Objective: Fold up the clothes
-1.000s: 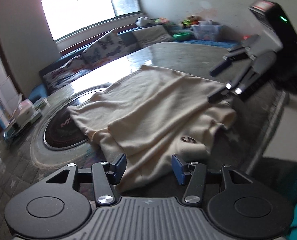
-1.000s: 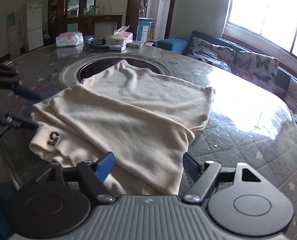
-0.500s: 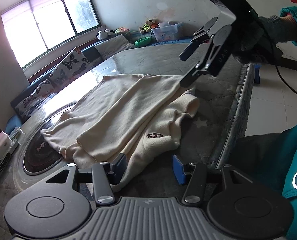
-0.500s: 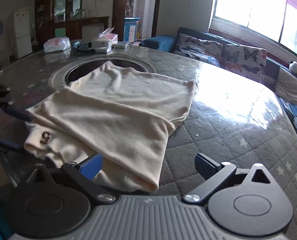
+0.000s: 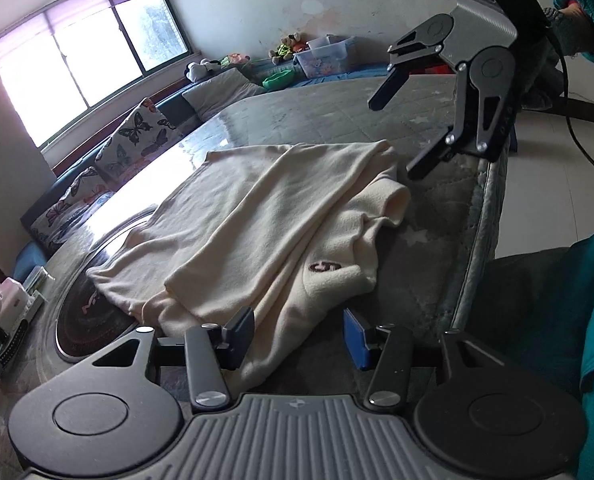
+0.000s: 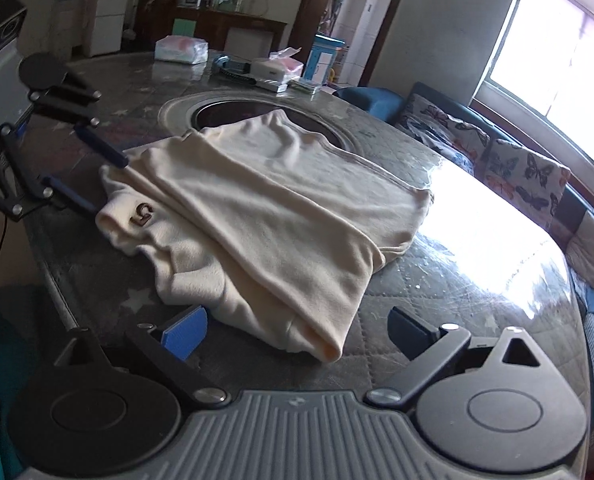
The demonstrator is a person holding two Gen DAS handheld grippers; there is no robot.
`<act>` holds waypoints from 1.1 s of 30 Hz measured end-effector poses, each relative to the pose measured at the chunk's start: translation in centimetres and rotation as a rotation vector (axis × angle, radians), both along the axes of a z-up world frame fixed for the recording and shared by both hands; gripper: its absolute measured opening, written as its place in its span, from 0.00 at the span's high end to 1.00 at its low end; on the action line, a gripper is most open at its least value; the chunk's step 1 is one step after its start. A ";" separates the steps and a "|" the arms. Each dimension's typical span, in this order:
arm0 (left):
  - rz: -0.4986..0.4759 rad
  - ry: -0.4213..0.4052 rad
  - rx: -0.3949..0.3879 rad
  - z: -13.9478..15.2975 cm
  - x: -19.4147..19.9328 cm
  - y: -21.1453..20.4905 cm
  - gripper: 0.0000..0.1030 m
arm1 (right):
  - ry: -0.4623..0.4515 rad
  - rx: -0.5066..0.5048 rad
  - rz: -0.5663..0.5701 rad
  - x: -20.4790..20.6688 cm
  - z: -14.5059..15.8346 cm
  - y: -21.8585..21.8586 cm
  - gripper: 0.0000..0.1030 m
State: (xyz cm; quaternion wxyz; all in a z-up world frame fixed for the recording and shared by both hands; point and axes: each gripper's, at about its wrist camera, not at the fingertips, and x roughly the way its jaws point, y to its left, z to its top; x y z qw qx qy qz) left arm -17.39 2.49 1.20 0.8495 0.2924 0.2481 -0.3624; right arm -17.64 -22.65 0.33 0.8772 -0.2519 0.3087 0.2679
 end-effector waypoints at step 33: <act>0.189 -0.027 -0.098 0.3 1.3 2.0 0.73 | 0.039 0.143 0.087 4.2 1.7 2.7 0.90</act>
